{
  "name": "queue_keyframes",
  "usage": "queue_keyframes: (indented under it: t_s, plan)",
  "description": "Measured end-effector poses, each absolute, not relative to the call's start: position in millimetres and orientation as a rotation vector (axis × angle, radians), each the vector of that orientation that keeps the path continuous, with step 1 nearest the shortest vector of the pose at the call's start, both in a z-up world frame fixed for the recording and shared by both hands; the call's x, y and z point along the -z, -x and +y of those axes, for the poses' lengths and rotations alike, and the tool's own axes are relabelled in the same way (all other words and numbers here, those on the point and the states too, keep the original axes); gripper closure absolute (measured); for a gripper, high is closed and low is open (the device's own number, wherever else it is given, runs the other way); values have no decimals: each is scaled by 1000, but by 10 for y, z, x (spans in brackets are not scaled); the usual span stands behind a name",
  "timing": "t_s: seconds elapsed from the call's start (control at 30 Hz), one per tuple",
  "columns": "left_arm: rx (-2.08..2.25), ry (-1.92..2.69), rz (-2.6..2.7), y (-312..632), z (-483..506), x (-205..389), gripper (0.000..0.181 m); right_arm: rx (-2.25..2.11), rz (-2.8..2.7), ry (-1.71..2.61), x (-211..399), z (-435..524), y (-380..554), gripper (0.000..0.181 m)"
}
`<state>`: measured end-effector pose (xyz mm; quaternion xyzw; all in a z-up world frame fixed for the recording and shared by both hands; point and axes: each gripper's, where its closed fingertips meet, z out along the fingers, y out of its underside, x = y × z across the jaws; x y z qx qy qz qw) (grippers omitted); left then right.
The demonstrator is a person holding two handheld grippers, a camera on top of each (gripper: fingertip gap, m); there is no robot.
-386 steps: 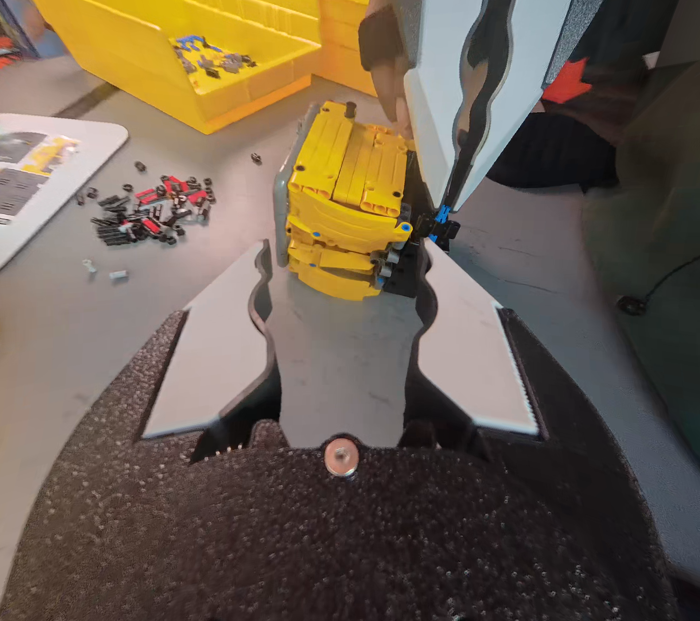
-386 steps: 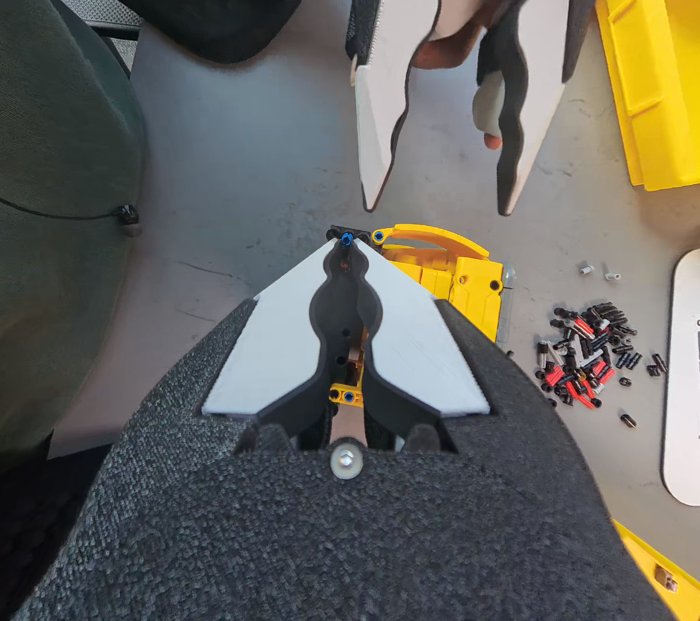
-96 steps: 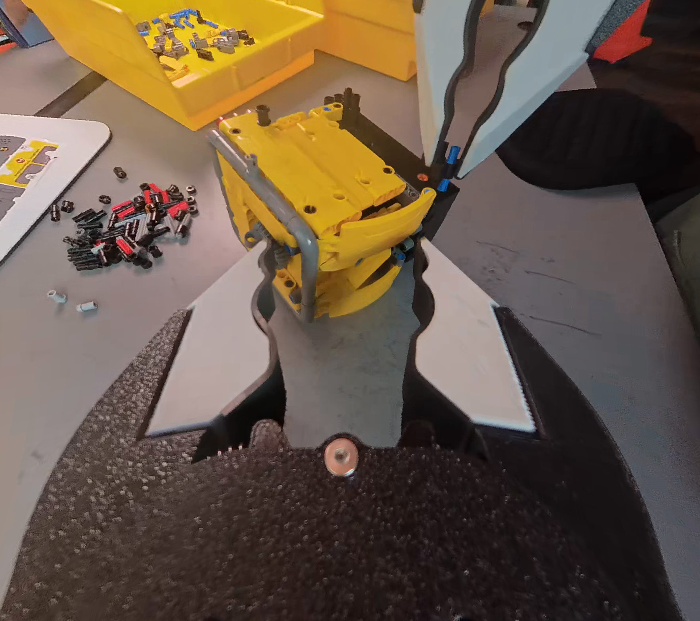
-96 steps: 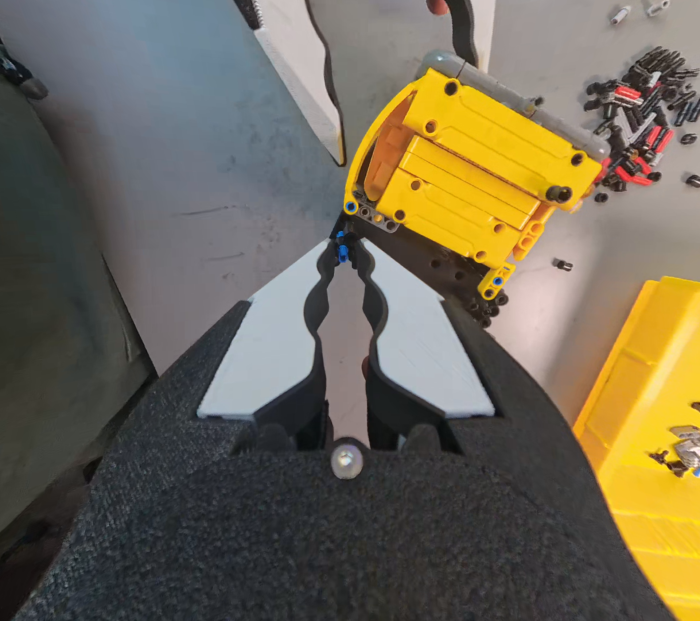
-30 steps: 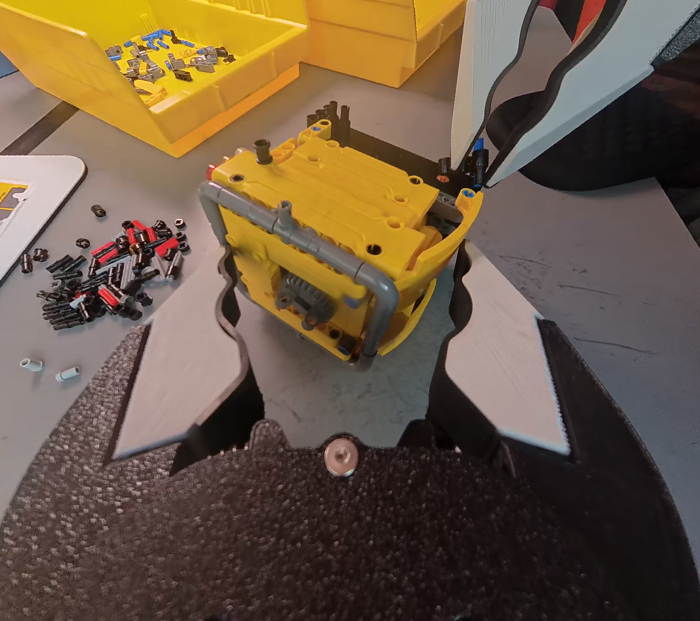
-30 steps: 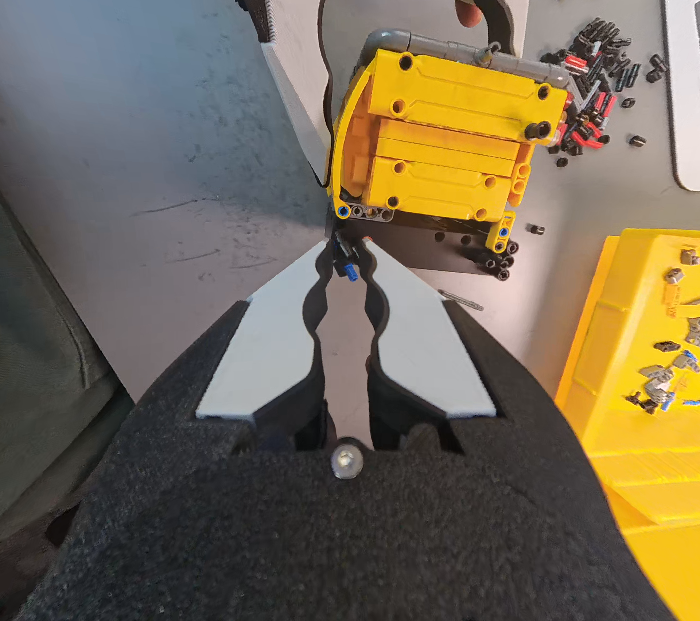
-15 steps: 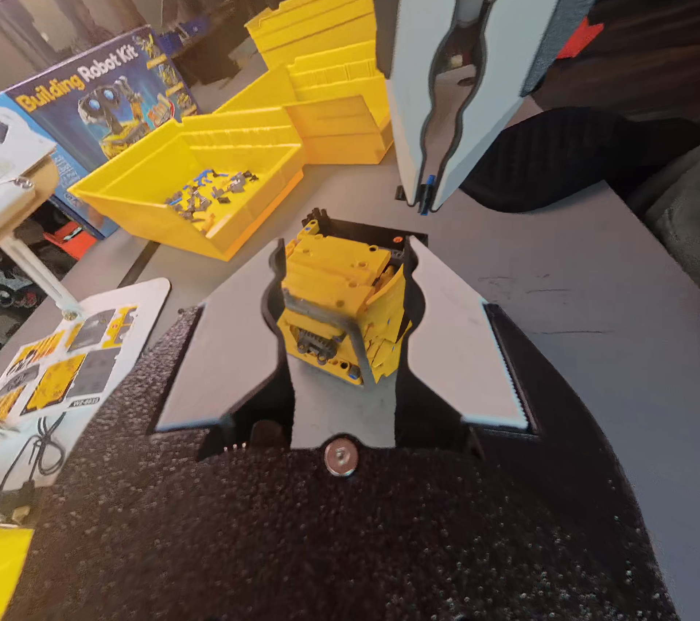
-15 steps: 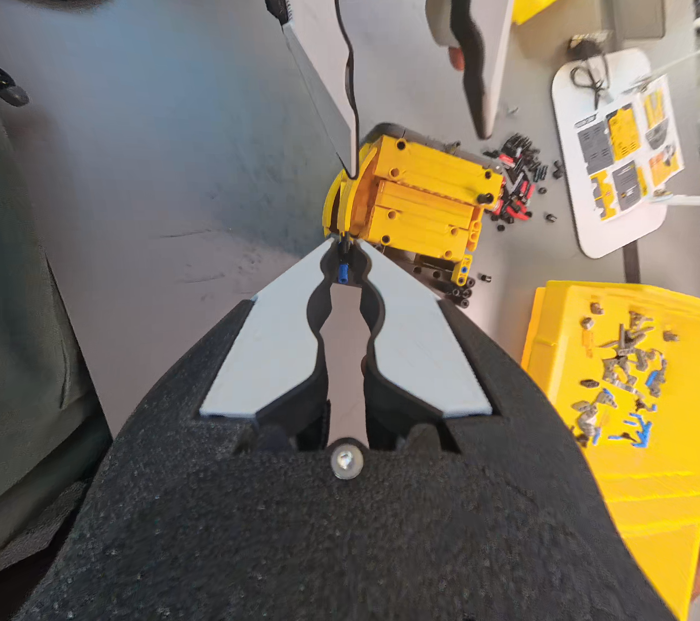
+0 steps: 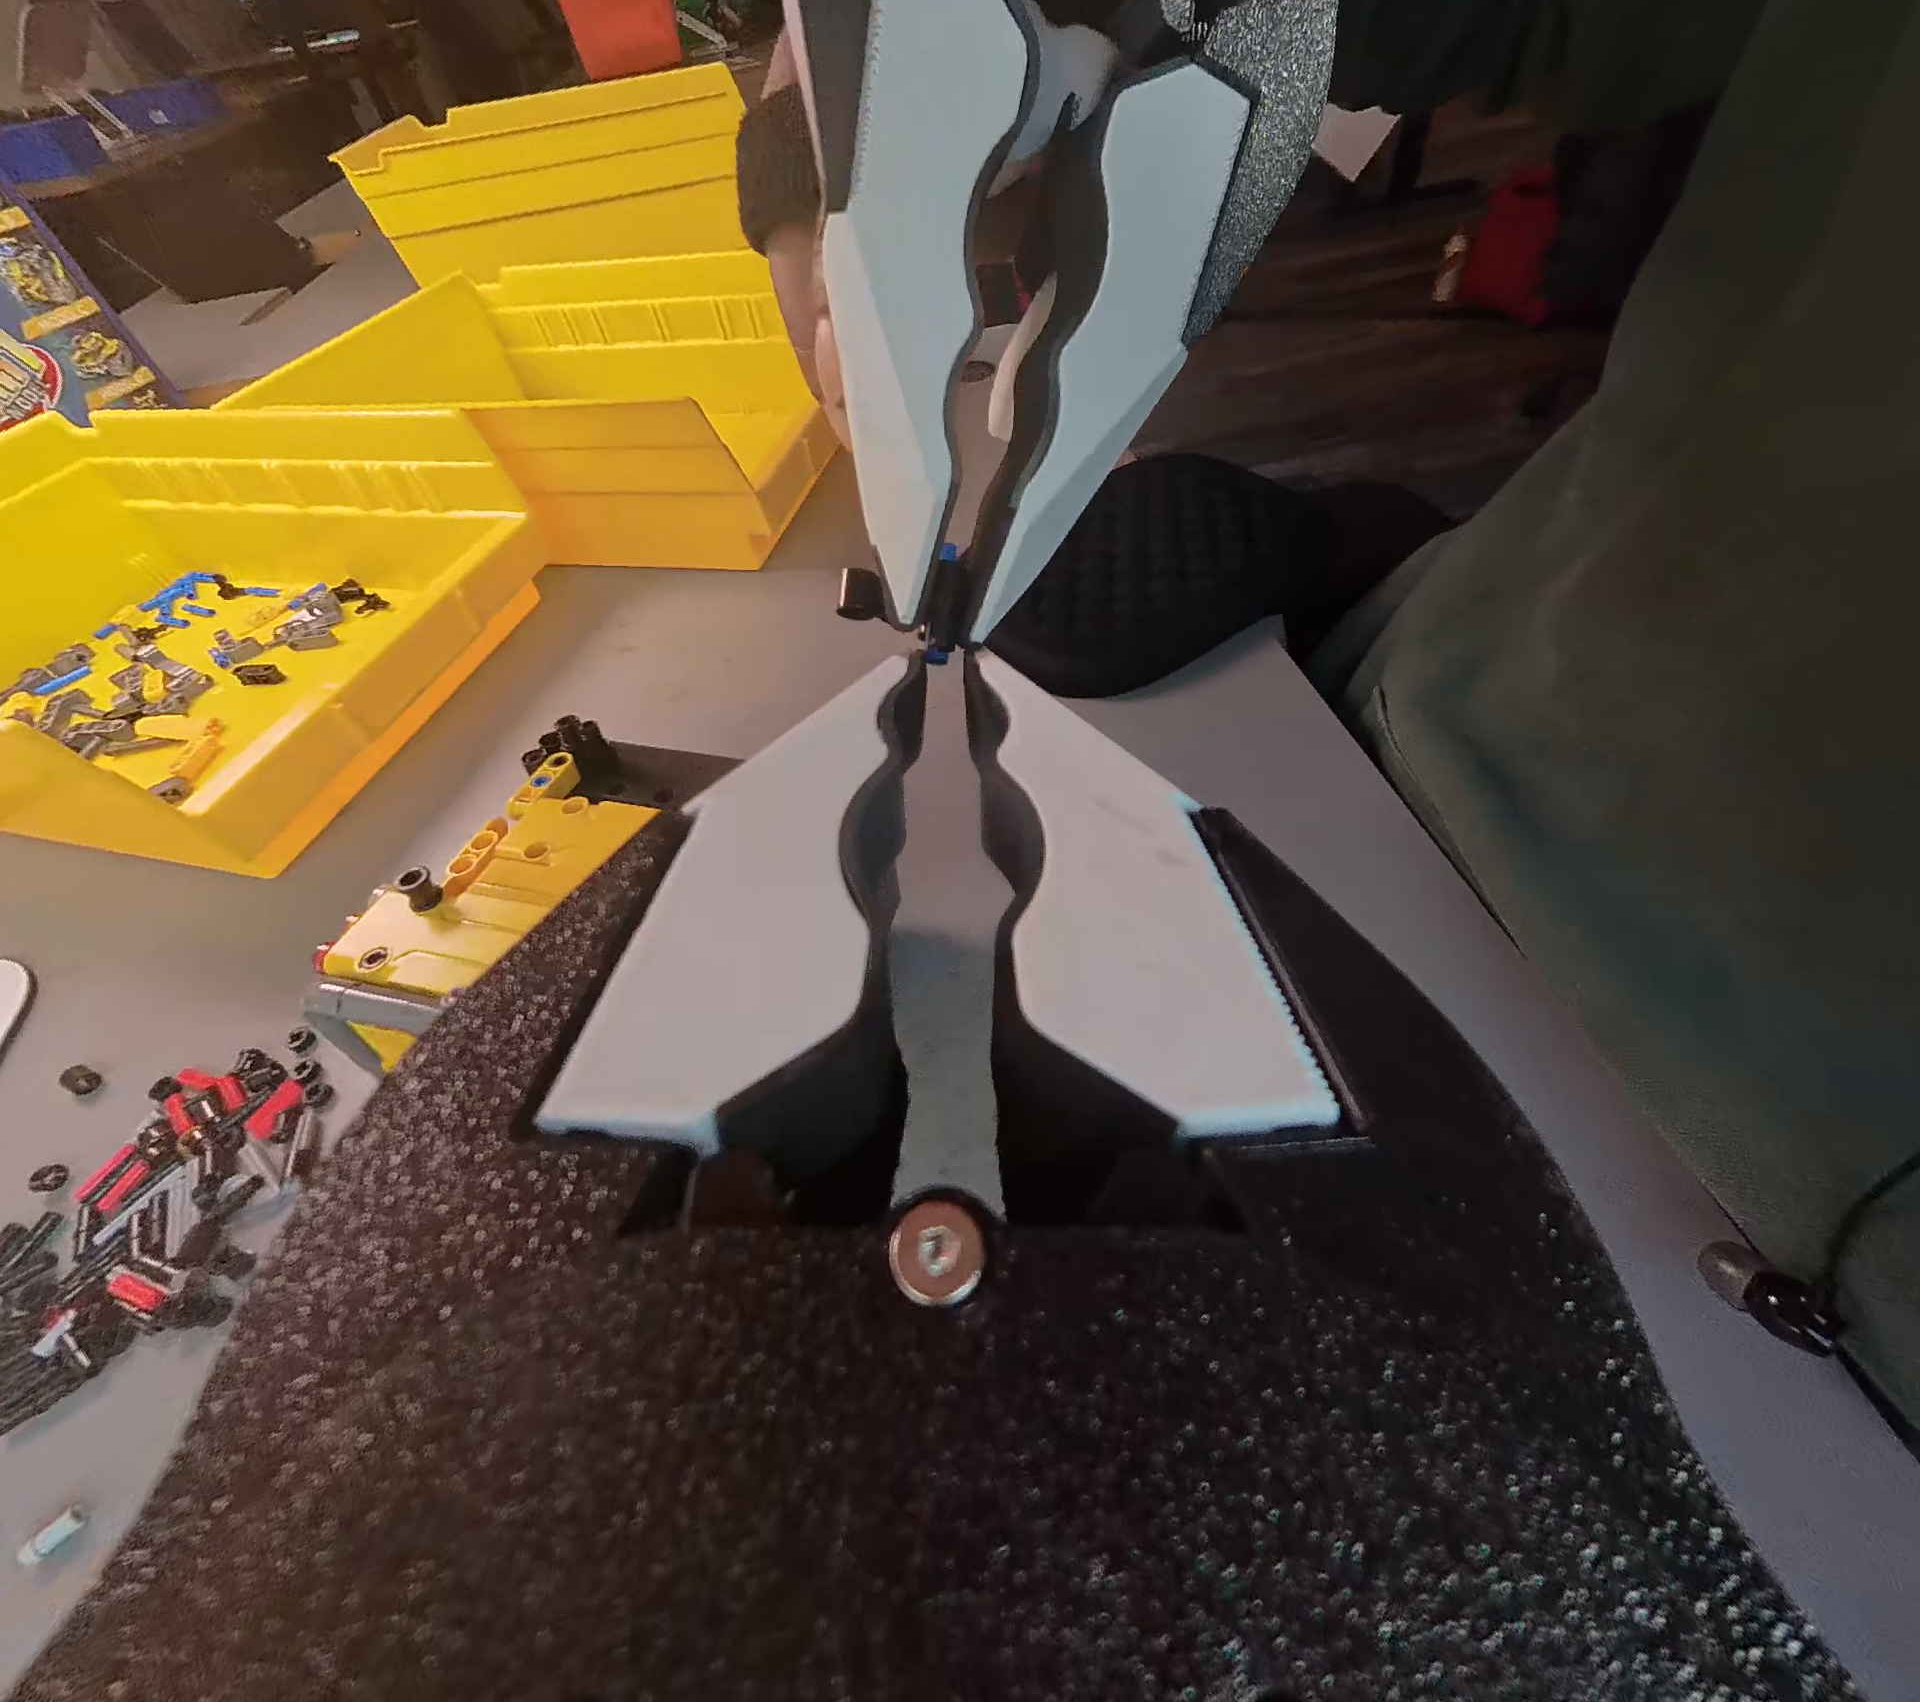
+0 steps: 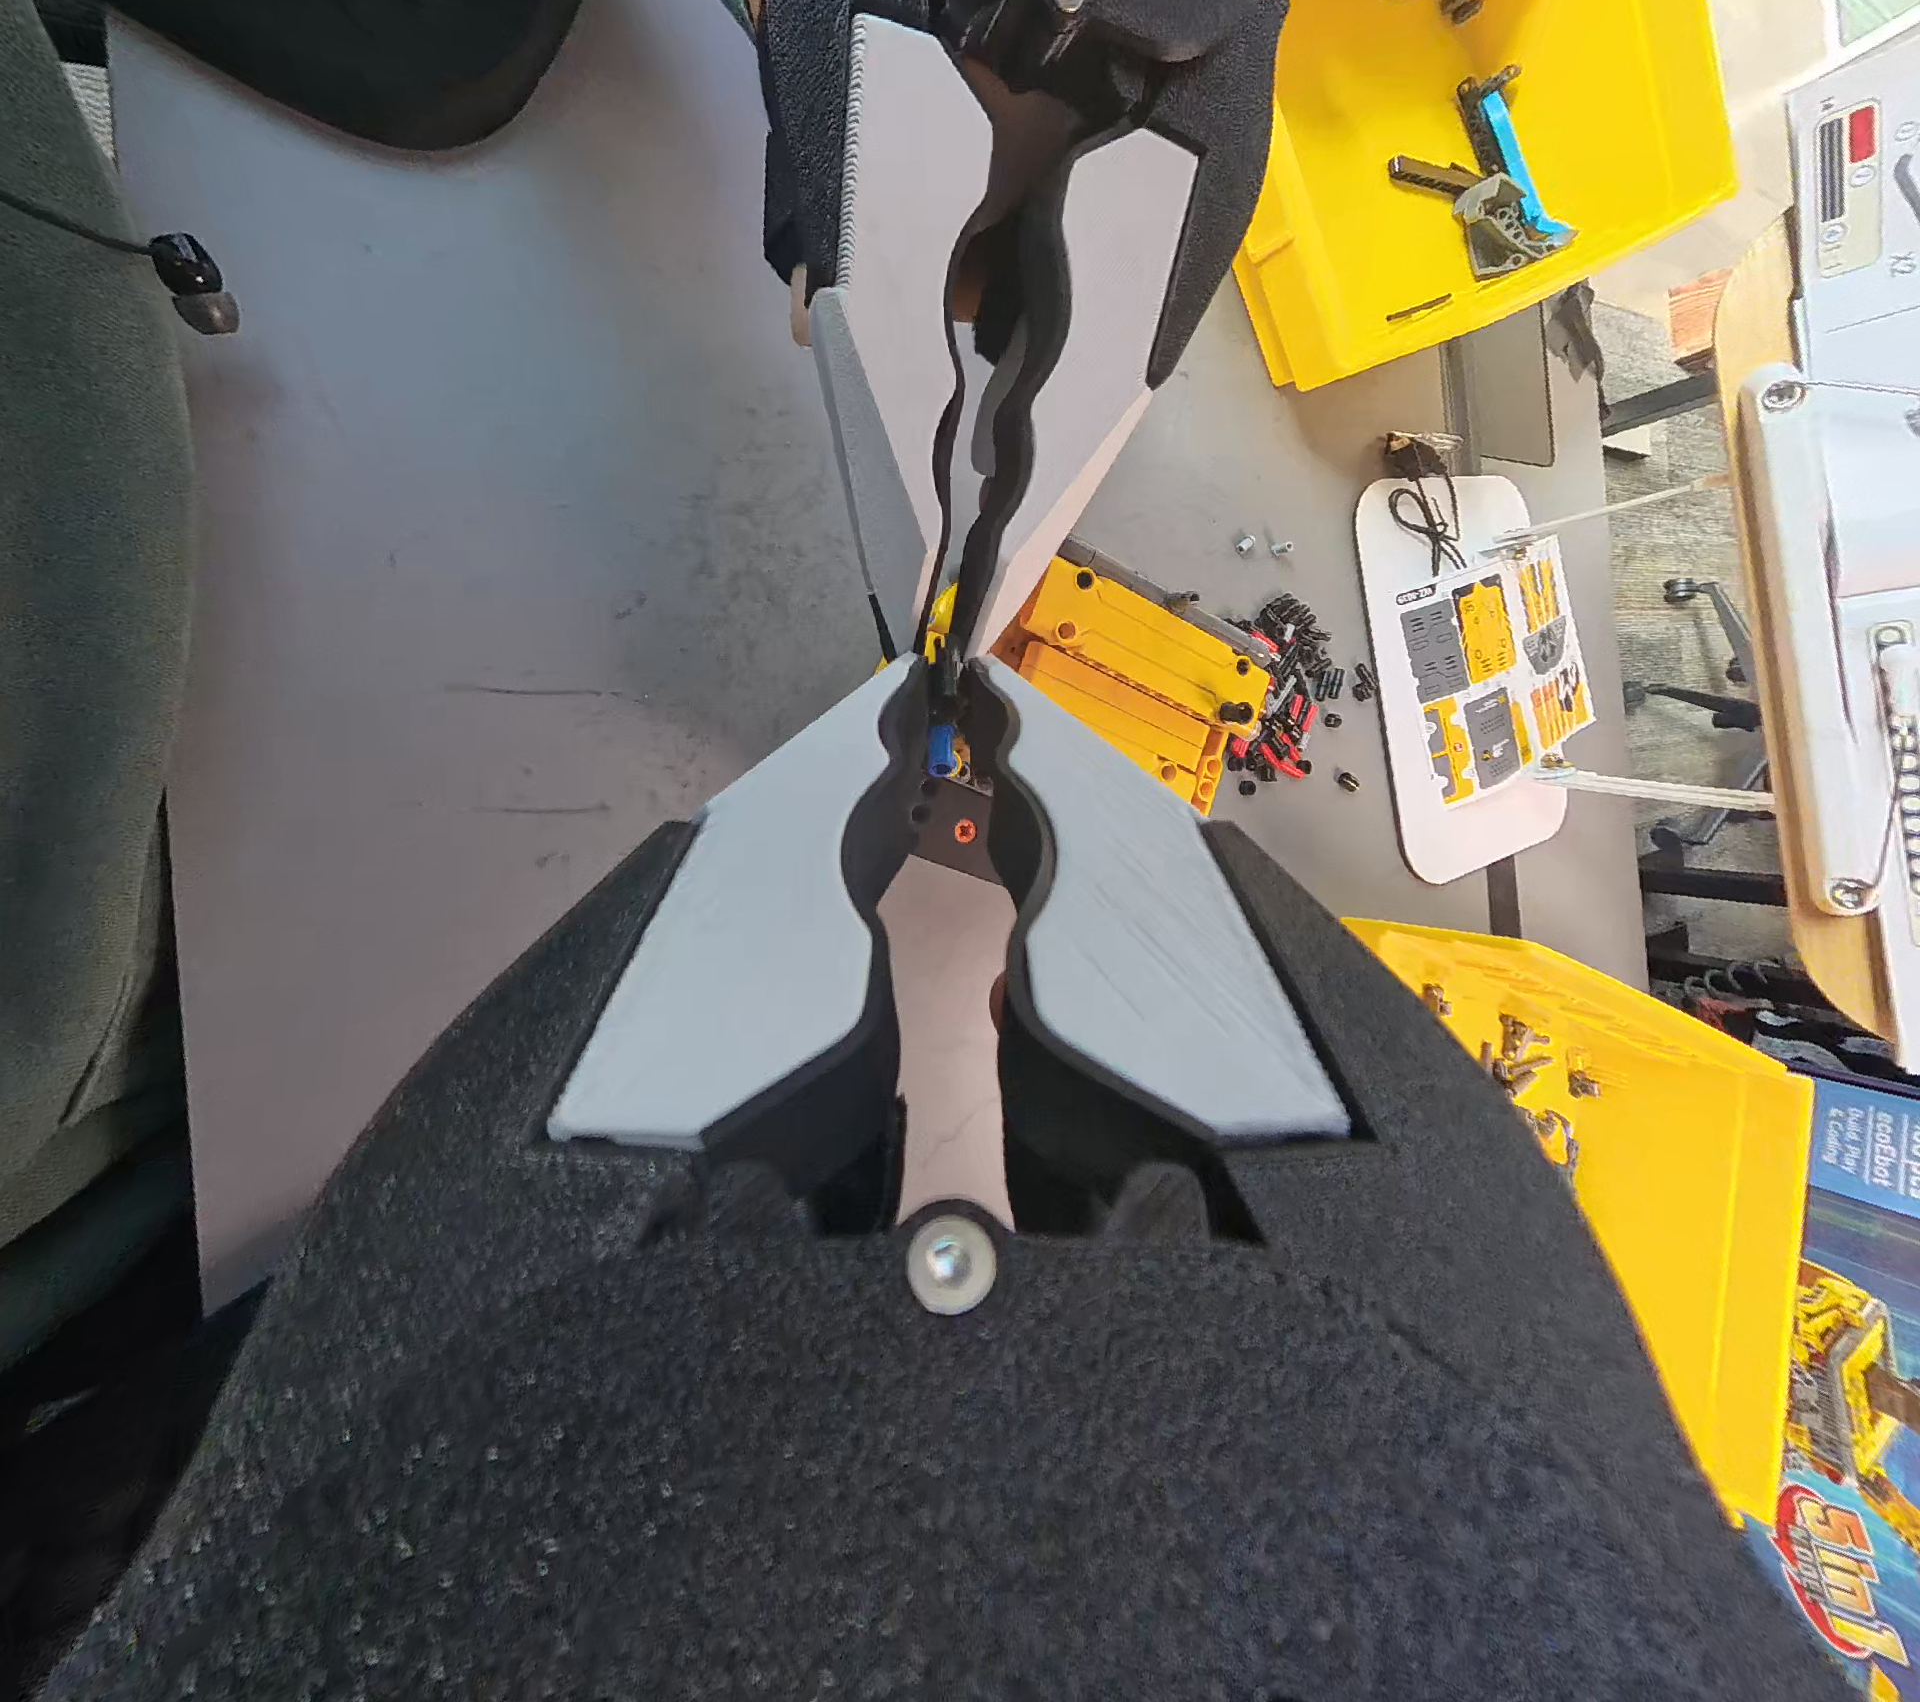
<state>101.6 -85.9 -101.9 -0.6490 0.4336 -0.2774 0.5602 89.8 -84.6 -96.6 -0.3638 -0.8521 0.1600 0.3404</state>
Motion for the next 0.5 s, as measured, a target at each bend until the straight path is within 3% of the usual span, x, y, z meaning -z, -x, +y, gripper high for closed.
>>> queue_keyframes:
  t_s: [0.5]
  plan:
    - [1065, 1560, 923, -1053, -963, 995, 171, -331, -2278, 754, 986, -942, -940, 175]
